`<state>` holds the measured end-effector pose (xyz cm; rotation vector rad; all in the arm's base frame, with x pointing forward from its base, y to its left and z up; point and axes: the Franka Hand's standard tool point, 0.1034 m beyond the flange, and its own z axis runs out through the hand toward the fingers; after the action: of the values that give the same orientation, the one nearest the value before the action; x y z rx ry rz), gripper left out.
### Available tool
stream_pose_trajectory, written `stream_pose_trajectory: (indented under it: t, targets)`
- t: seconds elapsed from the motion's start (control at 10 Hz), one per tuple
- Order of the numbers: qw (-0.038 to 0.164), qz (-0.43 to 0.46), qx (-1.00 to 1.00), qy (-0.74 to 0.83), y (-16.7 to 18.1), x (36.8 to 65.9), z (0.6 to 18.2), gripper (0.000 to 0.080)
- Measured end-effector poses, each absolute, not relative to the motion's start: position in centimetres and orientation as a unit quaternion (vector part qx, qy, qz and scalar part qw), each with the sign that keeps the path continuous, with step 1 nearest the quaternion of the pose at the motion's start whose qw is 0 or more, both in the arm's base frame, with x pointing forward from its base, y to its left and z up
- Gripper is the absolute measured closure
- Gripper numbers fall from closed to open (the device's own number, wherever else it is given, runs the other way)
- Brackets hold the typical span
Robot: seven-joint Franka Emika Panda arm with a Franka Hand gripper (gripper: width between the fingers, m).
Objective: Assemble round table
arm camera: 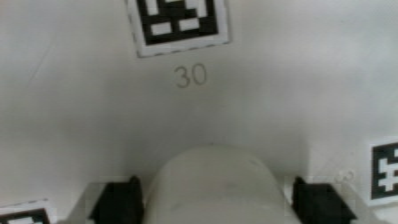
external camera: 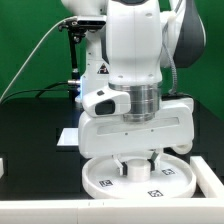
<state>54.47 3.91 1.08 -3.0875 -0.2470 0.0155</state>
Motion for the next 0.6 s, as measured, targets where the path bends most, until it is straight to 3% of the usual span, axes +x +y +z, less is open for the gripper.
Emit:
stream_pose_trajectory:
  t: [0.6]
  targets:
    - [0.017,-0.001,-0.997,-0.073,3.88,55.33,1.07,0.0394]
